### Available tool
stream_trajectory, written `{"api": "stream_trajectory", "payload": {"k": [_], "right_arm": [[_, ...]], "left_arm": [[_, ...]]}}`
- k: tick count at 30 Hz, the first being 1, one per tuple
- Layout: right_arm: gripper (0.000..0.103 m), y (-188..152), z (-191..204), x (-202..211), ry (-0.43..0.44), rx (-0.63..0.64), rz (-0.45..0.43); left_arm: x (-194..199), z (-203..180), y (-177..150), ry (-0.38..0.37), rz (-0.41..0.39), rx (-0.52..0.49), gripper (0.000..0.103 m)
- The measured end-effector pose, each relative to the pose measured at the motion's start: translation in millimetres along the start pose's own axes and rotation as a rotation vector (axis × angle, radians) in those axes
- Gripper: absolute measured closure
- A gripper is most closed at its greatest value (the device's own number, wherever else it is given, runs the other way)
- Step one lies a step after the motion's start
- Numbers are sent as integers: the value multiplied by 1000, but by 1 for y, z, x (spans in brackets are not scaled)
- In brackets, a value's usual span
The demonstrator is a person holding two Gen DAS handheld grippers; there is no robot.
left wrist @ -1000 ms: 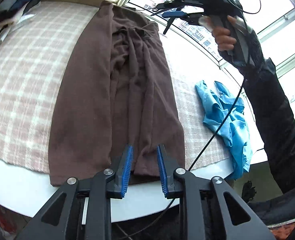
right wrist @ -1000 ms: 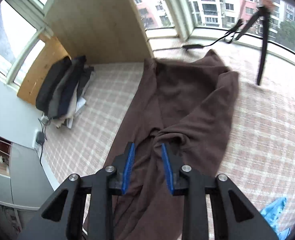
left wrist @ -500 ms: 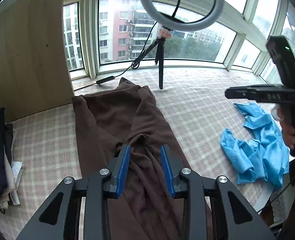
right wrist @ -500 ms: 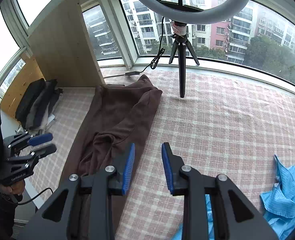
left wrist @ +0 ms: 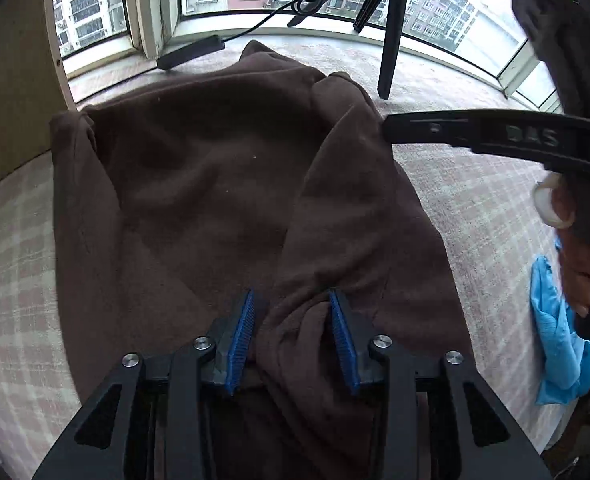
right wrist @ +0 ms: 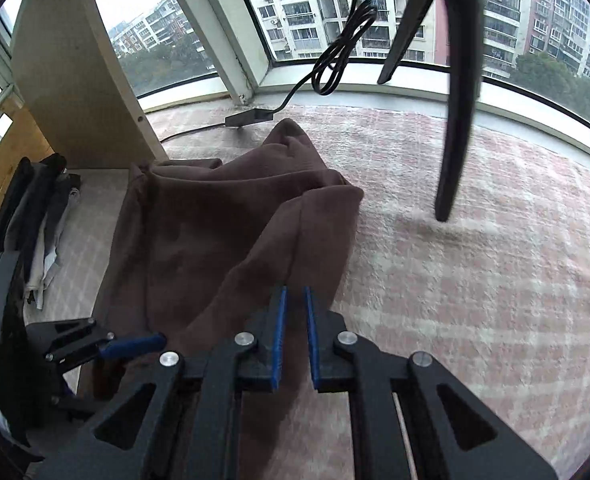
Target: Fold clothes
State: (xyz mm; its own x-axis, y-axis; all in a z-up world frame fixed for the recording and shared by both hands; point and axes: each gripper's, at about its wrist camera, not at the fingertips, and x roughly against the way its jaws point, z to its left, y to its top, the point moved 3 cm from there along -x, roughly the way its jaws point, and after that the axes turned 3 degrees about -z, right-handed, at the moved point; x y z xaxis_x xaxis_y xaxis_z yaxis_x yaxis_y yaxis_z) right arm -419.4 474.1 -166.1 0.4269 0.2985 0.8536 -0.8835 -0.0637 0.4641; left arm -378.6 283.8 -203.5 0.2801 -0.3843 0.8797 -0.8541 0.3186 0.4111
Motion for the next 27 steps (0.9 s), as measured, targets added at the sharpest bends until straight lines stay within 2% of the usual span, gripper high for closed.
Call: {"api": "stream_trajectory", "payload": {"k": [2, 4, 7, 9, 13, 15, 17, 19, 20, 22, 23, 25, 27], "right_arm": [[93, 5, 5, -23, -22, 39, 25], [93, 8, 9, -22, -19, 78, 11], [93, 8, -3, 1, 25, 33, -68], [93, 5, -23, 15, 35, -57, -112], [90, 1, -46, 6, 86, -155, -87], [77, 2, -46, -7, 101, -163, -58], [70, 1, -41, -15, 125, -158, -54], [70, 1, -35, -20, 150, -145, -65], [70, 1, -31, -20, 153, -136, -75], [79, 2, -26, -20, 176, -133, -80], [91, 4, -25, -17, 166, -129, -91], [93, 7, -27, -15, 64, -105, -109], [92, 8, -25, -20, 36, -76, -81]], "left_arm": [[19, 6, 4, -34, -35, 20, 68], [50, 19, 10, -35, -124, 18, 67], [81, 63, 25, 82, -223, 21, 64], [79, 104, 37, 130, -221, 87, 64], [52, 157, 59, 88, -171, 178, 64], [36, 164, 67, 49, -142, 175, 64], [22, 160, 73, 27, -116, 154, 63], [12, 151, 77, 27, -105, 120, 64], [7, 147, 79, 26, -100, 103, 68], [6, 139, 84, 55, -130, 80, 76], [7, 134, 87, 74, -150, 70, 76], [-4, 132, 90, 164, -145, 38, 76], [-8, 130, 90, 203, -143, 8, 75]]}}
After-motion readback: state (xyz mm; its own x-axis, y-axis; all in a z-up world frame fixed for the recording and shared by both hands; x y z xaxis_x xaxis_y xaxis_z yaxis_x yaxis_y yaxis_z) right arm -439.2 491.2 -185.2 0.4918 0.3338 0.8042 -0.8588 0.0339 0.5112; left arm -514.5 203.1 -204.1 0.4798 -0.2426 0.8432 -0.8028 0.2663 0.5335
